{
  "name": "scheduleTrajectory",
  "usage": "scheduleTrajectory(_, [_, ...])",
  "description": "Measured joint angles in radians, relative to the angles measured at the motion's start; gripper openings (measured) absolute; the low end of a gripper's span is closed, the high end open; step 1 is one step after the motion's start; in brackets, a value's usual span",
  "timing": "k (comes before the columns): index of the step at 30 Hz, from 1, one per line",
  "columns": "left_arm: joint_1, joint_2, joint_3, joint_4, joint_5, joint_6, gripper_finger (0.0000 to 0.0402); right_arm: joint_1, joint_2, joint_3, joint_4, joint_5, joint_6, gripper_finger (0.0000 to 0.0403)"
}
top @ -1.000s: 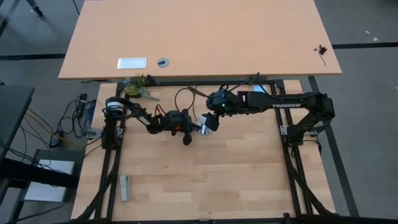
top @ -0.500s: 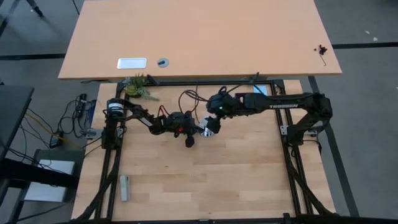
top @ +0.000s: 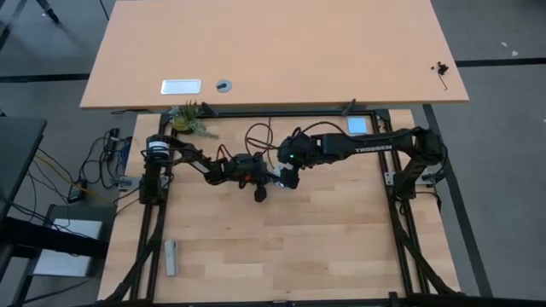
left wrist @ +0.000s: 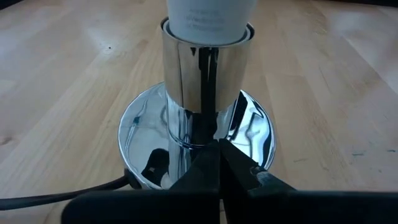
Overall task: Screw lightbulb
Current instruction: Remove the white lightbulb from the silver lamp
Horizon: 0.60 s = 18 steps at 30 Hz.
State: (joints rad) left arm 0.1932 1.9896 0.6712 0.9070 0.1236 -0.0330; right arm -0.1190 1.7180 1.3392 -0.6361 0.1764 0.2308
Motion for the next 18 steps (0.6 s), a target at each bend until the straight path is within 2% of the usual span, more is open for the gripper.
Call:
scheduleTrajectory(5, [0.000, 0.000, 0.000, 0.000, -0.001, 0.000, 0.0000, -0.004, -0.001, 0.000, -0.002, -0.020, -0.138, 0.0277])
scheduleTrajectory(10, [0.000, 0.000, 0.000, 0.000, -0.002, 0.001, 0.0000, -0.028, -0.002, 0.002, -0.012, -0.156, -0.448, 0.0269])
scheduleTrajectory(12, [0.000, 0.000, 0.000, 0.000, -0.002, 0.001, 0.0000, -0.032, -0.003, 0.002, -0.013, -0.171, -0.558, 0.0271])
scheduleTrajectory(15, [0.000, 0.000, -0.001, 0.000, -0.002, 0.002, 0.0000, -0.039, -0.003, 0.002, -0.011, -0.169, -0.617, 0.0278])
scheduleTrajectory(18, [0.000, 0.000, -0.001, 0.000, -0.002, 0.002, 0.0000, -0.039, -0.005, 0.000, 0.000, -0.166, -0.602, 0.0286])
